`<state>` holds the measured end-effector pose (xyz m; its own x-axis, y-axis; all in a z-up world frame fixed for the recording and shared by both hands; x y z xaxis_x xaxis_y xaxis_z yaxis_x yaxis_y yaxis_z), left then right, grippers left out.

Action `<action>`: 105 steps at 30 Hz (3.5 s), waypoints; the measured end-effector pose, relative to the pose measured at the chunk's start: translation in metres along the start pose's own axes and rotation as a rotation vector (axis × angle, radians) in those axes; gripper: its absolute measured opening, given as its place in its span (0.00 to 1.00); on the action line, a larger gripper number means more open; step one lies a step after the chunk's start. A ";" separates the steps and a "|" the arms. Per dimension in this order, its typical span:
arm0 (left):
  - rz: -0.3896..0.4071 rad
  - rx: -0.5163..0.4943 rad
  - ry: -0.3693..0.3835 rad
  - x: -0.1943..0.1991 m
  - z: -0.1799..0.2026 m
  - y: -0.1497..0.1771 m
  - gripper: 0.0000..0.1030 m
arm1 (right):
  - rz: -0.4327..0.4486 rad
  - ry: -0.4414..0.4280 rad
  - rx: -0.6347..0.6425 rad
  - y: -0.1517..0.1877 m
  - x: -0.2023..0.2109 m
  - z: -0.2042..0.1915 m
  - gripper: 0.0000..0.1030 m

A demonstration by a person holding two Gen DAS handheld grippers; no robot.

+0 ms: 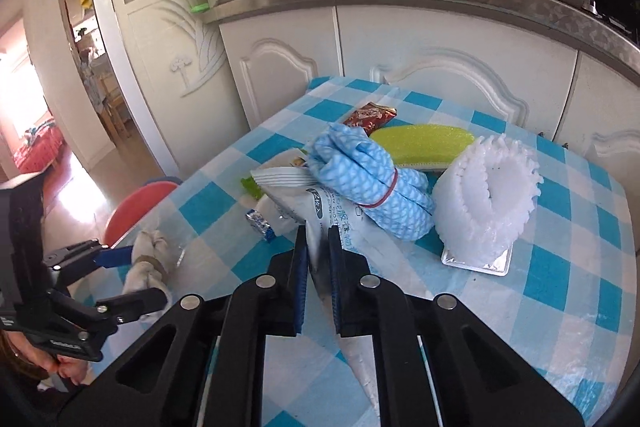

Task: Collect trash
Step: 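Grasp the white wet-wipe packet with the right tool while the left tool holds the tissue, then drop the tissue and wipe packet into the red bucket with both tools, then move both open tools back toward the remaining items on the table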

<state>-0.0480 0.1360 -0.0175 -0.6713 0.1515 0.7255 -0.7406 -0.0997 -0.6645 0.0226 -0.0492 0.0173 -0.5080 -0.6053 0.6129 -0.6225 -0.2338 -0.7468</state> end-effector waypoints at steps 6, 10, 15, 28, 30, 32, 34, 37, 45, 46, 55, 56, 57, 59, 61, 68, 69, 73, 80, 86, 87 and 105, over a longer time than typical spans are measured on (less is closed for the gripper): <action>0.015 0.006 0.009 0.007 -0.002 0.001 0.77 | 0.077 -0.133 -0.144 -0.001 0.020 -0.011 0.08; 0.026 0.015 0.011 0.011 -0.006 0.001 0.77 | 0.114 -0.247 -0.224 -0.007 0.030 -0.021 0.08; 0.047 0.031 0.009 0.021 -0.014 0.000 0.77 | 0.128 -0.360 -0.289 -0.017 0.033 -0.036 0.08; 0.129 0.120 -0.070 0.052 -0.072 -0.010 0.77 | 0.096 -0.527 -0.269 -0.047 0.001 -0.099 0.08; 0.144 0.143 -0.094 0.057 -0.087 -0.012 0.77 | 0.084 -0.554 -0.261 -0.053 -0.008 -0.112 0.08; 0.156 0.168 -0.127 0.062 -0.104 -0.014 0.77 | 0.074 -0.569 -0.241 -0.058 -0.017 -0.126 0.08; 0.165 0.196 -0.160 0.064 -0.122 -0.015 0.77 | 0.065 -0.600 -0.231 -0.064 -0.026 -0.139 0.08; 0.175 0.240 -0.210 0.068 -0.149 -0.016 0.77 | 0.051 -0.630 -0.202 -0.074 -0.040 -0.159 0.08; 0.212 0.331 -0.306 0.081 -0.207 -0.019 0.77 | 0.014 -0.697 -0.159 -0.093 -0.084 -0.203 0.08; 0.216 0.342 -0.314 0.082 -0.214 -0.020 0.77 | 0.009 -0.701 -0.156 -0.094 -0.089 -0.207 0.08; 0.202 0.392 -0.345 0.071 -0.247 -0.013 0.77 | -0.079 -0.708 -0.153 -0.087 -0.145 -0.231 0.08; 0.197 0.393 -0.346 0.069 -0.248 -0.012 0.77 | -0.086 -0.703 -0.151 -0.087 -0.150 -0.232 0.08; 0.191 0.393 -0.347 0.066 -0.249 -0.010 0.77 | -0.091 -0.696 -0.150 -0.086 -0.154 -0.232 0.08; 0.178 0.393 -0.353 0.059 -0.252 -0.006 0.77 | -0.103 -0.688 -0.152 -0.085 -0.164 -0.232 0.08; 0.165 0.396 -0.352 0.053 -0.254 -0.002 0.77 | -0.118 -0.686 -0.162 -0.083 -0.173 -0.230 0.08; 0.117 0.400 -0.348 0.029 -0.256 0.010 0.77 | -0.166 -0.651 -0.158 -0.069 -0.201 -0.227 0.08; 0.109 0.401 -0.348 0.026 -0.257 0.012 0.77 | -0.171 -0.645 -0.154 -0.070 -0.207 -0.228 0.08; 0.078 0.388 -0.353 0.009 -0.257 0.017 0.82 | -0.199 -0.622 -0.150 -0.063 -0.220 -0.226 0.11; -0.016 0.378 -0.426 -0.006 -0.263 0.032 0.91 | -0.176 -0.561 -0.253 -0.058 -0.220 -0.201 0.77; 0.047 0.423 -0.397 0.024 -0.266 0.027 0.93 | -0.060 -0.463 -0.182 -0.070 -0.178 -0.191 0.89; 0.054 0.435 -0.387 0.027 -0.267 0.027 0.93 | -0.040 -0.441 -0.157 -0.070 -0.170 -0.190 0.90; 0.176 0.417 -0.168 0.070 -0.213 0.017 0.96 | 0.218 -0.304 -0.148 -0.027 -0.069 -0.158 0.94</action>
<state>-0.1017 0.3547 -0.0162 -0.7576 -0.0608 0.6499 -0.5400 -0.5009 -0.6764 -0.0194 0.1195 0.0360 -0.4523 -0.8312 0.3232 -0.6095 0.0236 -0.7924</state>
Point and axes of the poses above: each gripper's, at about its wrist camera, not at the fingertips, and x roughly against the way its jaws point, z to its right, y to its underside, the point moved 6 cm from there along -x, roughly the way its jaws point, and after that the axes turned 8 degrees about -y, right-handed, at the moved point
